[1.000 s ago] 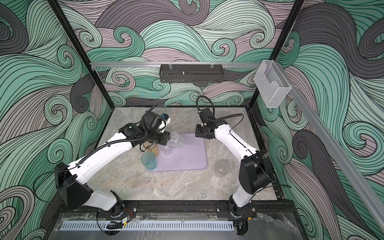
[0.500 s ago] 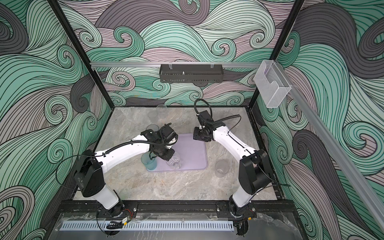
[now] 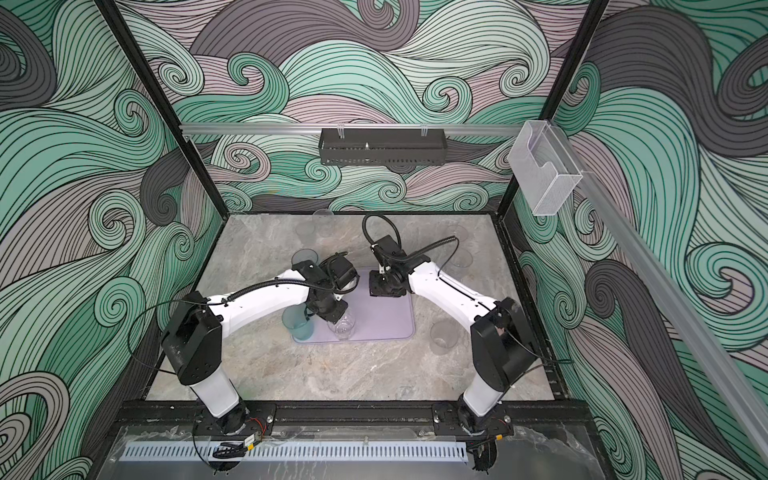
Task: Place the glasses into the tray
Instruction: 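Carry the clear cup with the left gripper over the tray toward the right gripper, then lower the clear cup onto the tray and open the left gripper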
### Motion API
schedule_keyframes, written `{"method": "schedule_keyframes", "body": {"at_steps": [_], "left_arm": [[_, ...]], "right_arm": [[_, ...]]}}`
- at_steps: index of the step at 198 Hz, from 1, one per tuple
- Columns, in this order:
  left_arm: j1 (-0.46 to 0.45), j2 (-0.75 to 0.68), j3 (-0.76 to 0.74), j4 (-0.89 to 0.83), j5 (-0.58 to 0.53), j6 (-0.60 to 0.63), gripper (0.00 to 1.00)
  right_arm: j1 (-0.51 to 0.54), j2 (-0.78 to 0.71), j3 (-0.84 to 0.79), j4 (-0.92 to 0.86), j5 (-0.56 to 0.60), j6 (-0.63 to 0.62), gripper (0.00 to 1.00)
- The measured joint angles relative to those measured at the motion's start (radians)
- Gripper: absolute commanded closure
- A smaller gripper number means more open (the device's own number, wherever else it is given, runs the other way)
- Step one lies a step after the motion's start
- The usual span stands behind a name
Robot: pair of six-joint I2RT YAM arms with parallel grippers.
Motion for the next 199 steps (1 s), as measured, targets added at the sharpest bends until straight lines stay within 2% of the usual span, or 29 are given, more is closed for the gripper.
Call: {"method": "schedule_keyframes", "body": {"at_steps": [31,60,117,174,199], "left_arm": [[0.001,0.005,0.0,-0.003,-0.015,-0.002,0.95],[0.001,0.005,0.003,-0.008,-0.018,-0.009,0.86],[0.006,-0.006,0.046,-0.04,-0.021,-0.021,0.73],[0.01,-0.106,0.07,-0.05,-0.024,-0.026,0.72],[0.041,-0.172,0.065,-0.039,-0.04,-0.024,0.72]], "right_arm": [[0.026,0.0,-0.072,-0.005,-0.007,0.005,0.54],[0.053,0.0,-0.126,-0.003,-0.023,0.023,0.55],[0.097,0.0,-0.172,0.03,-0.072,0.073,0.55],[0.118,0.019,-0.188,0.089,-0.119,0.132,0.56],[0.131,0.045,-0.188,0.113,-0.131,0.153,0.56]]}}
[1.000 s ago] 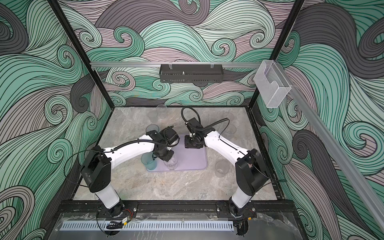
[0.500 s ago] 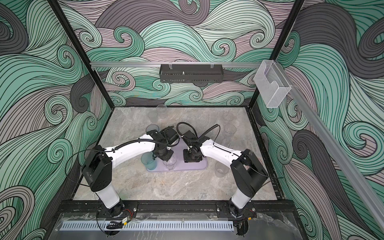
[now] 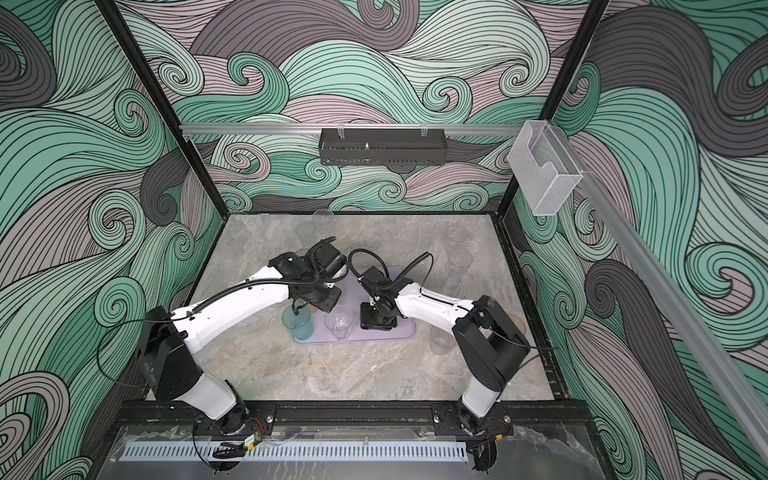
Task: Place the glasses into the tray
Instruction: 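Lower the clear cup onto the tray and open the left gripper, then move the left gripper to the clear cups beyond the tray near the back wall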
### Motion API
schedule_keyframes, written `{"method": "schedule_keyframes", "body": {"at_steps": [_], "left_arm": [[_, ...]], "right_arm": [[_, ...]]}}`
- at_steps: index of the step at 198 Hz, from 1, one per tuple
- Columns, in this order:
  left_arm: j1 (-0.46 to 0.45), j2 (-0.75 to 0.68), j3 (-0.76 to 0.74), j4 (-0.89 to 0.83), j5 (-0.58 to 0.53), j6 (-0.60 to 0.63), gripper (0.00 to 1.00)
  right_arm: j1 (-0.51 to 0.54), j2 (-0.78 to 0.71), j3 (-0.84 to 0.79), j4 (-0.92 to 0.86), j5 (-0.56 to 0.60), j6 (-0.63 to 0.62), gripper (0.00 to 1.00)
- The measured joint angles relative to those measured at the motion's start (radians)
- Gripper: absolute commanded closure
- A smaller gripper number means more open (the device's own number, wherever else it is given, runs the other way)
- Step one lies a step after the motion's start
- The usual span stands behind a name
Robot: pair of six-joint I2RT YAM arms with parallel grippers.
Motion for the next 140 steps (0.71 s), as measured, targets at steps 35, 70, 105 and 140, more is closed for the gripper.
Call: {"method": "schedule_keyframes", "body": {"at_steps": [35,70,105,140], "left_arm": [[0.108,-0.132,-0.069,0.057,-0.029,0.002,0.69],[0.25,-0.258,-0.171,0.143,-0.035,-0.019,0.62],[0.33,-0.328,-0.235,0.206,-0.061,-0.03,0.59],[0.346,-0.329,-0.244,0.246,-0.075,-0.03,0.59]], "right_arm": [[0.016,0.029,0.005,0.022,-0.018,0.016,0.56],[0.03,0.067,0.036,0.041,-0.03,0.026,0.56],[0.037,0.095,0.073,0.055,-0.05,0.031,0.56],[0.041,0.135,0.103,0.077,-0.072,0.043,0.57]]}}
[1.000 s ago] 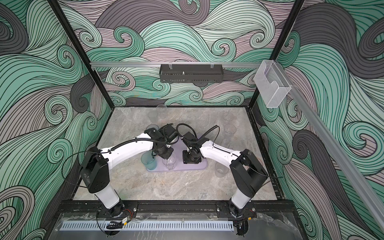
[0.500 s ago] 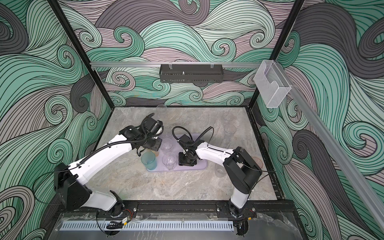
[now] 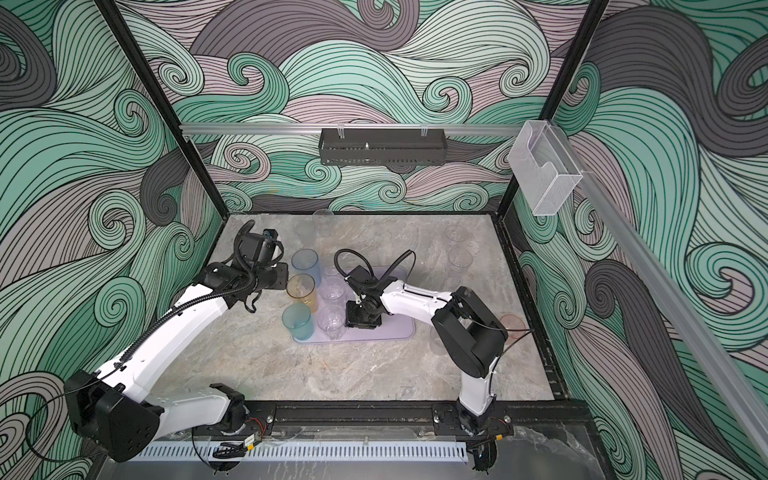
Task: Place the glasses into the tray
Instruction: 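Move the left gripper to the clear cups beyond the tray near the back wall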
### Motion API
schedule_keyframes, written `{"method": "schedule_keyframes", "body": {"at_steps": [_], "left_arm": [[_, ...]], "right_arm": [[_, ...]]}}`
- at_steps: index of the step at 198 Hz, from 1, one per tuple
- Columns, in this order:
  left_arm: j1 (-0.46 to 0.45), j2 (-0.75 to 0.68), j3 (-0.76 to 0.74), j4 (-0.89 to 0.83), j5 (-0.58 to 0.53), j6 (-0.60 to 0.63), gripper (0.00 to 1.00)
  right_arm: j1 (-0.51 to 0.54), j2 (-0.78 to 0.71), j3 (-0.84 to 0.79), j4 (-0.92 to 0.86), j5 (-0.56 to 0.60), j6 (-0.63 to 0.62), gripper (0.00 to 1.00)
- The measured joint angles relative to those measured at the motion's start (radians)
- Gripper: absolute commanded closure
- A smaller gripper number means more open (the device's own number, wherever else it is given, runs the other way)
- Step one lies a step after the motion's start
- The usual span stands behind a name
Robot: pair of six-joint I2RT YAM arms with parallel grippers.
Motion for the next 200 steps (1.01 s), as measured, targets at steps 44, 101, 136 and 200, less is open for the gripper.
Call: {"method": "schedule_keyframes", "body": {"at_steps": [44,101,136,200], "left_arm": [[0.013,0.0,-0.015,0.009,-0.021,-0.005,0.5],[0.12,0.035,0.036,0.021,-0.033,-0.074,0.41],[0.229,0.193,0.147,0.103,0.121,-0.141,0.42],[0.34,0.724,0.583,0.198,0.446,-0.152,0.46]], "right_arm": [[0.0,0.006,0.0,-0.004,0.003,0.001,0.57],[-0.056,-0.052,0.059,-0.084,0.071,-0.078,0.56],[-0.097,-0.093,0.087,-0.092,0.109,-0.112,0.55],[-0.1,-0.106,0.058,-0.084,0.119,-0.132,0.55]]}}
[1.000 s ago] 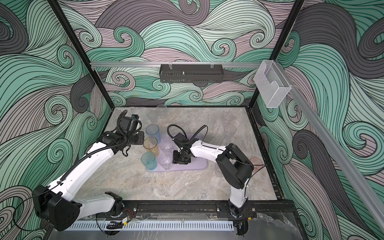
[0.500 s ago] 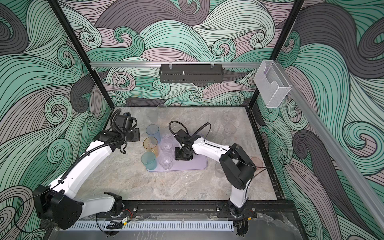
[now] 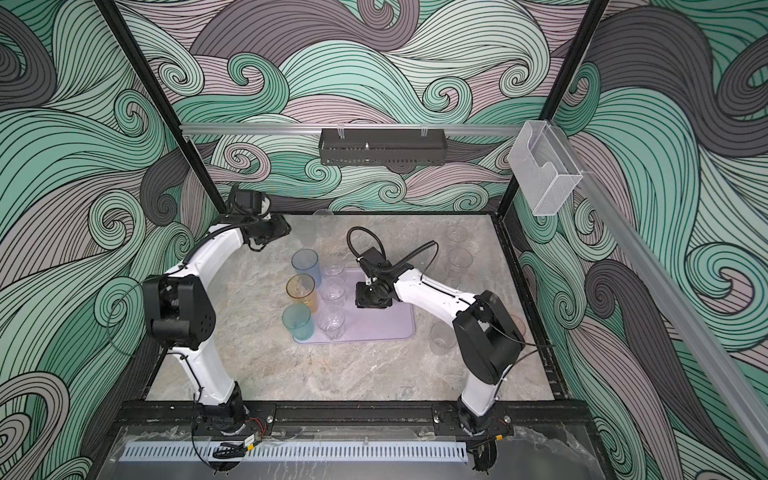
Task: Place the glasses into the tray
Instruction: 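Move the left gripper to the clear cups beyond the tray near the back wall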
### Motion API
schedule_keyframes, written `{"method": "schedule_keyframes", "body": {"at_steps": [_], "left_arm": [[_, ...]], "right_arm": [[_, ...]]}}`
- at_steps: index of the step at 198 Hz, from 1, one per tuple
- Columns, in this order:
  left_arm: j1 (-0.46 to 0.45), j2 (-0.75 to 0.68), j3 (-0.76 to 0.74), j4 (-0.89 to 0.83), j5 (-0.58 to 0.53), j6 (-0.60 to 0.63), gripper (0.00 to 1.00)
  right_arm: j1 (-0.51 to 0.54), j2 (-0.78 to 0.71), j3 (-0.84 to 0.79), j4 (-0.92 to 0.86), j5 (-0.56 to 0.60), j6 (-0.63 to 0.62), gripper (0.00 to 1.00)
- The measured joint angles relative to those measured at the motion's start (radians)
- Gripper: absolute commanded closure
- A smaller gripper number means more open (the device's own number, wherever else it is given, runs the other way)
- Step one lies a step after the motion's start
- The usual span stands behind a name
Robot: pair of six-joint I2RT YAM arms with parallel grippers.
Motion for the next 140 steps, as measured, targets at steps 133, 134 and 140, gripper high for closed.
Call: {"method": "schedule_keyframes", "body": {"at_steps": [133,134,140], "left_arm": [[-0.039,0.496,0.663,-0.031,0.124,0.25,0.52],[-0.04,0.499,0.668,-0.033,0.122,0.252,0.52],[-0.047,0.513,0.684,-0.037,0.112,0.262,0.52]], "right_arm": [[-0.001,-0.038,-0.059,0.017,-0.002,-0.021,0.55],[-0.001,-0.038,-0.059,0.017,-0.002,-0.021,0.55],[-0.001,-0.038,-0.06,0.017,-0.002,-0.023,0.55]]}}
